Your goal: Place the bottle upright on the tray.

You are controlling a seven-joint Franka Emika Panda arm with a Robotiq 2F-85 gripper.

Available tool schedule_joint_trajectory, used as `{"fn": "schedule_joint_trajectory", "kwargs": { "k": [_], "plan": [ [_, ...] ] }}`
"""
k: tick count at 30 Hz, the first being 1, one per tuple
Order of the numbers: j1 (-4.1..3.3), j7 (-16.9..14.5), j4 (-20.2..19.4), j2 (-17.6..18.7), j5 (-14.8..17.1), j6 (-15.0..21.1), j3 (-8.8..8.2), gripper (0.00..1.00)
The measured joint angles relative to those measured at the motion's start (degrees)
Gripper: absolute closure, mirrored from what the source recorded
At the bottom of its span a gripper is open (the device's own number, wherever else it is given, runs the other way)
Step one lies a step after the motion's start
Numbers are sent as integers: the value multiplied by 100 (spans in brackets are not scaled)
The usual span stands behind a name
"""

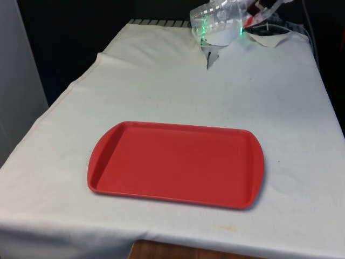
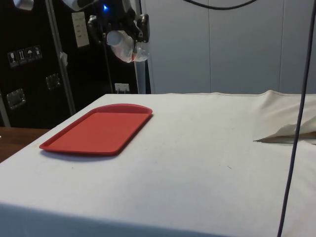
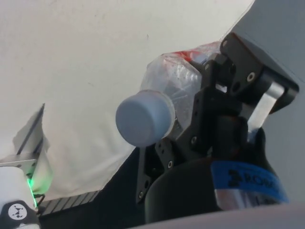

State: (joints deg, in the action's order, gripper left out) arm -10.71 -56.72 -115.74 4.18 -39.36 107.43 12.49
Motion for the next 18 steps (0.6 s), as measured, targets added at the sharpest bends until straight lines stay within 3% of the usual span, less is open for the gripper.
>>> {"fn": "schedule_joint_trajectory", "kwargs": {
  "k": [18],
  "plan": [
    [6, -109, 92, -149, 390, 0, -120, 67]
  ]
}}
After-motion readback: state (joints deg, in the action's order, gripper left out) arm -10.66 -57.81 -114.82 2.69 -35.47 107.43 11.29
